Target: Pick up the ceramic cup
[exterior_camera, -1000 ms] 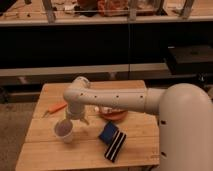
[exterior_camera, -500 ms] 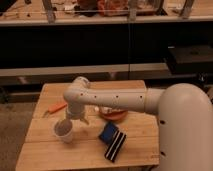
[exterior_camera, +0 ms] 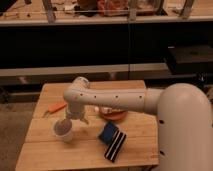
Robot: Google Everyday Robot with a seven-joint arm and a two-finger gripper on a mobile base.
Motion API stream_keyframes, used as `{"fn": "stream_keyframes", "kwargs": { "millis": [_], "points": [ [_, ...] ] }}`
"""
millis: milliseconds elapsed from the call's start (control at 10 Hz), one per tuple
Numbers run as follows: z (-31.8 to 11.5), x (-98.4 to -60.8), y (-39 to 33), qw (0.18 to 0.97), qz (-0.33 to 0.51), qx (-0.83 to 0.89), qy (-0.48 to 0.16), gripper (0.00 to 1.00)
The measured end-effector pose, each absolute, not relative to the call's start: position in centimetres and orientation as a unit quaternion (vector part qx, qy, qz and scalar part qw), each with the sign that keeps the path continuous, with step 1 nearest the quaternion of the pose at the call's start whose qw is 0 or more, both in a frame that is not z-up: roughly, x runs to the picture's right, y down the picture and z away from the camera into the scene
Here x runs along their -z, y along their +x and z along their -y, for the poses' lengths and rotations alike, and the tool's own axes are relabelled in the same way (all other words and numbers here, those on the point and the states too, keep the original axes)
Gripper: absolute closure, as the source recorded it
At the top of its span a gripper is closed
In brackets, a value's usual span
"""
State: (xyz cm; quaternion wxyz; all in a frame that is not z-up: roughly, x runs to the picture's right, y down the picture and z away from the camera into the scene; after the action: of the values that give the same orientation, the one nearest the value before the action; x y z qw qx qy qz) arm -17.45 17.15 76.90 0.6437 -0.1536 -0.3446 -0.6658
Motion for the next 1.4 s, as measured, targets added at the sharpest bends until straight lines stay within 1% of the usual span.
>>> {"fn": "stream_keyframes", "kwargs": {
  "millis": [1400],
  "points": [
    [-16.92, -77.77, -17.82, 0.643, 0.340, 0.670, -0.146, 0.20]
  ]
}}
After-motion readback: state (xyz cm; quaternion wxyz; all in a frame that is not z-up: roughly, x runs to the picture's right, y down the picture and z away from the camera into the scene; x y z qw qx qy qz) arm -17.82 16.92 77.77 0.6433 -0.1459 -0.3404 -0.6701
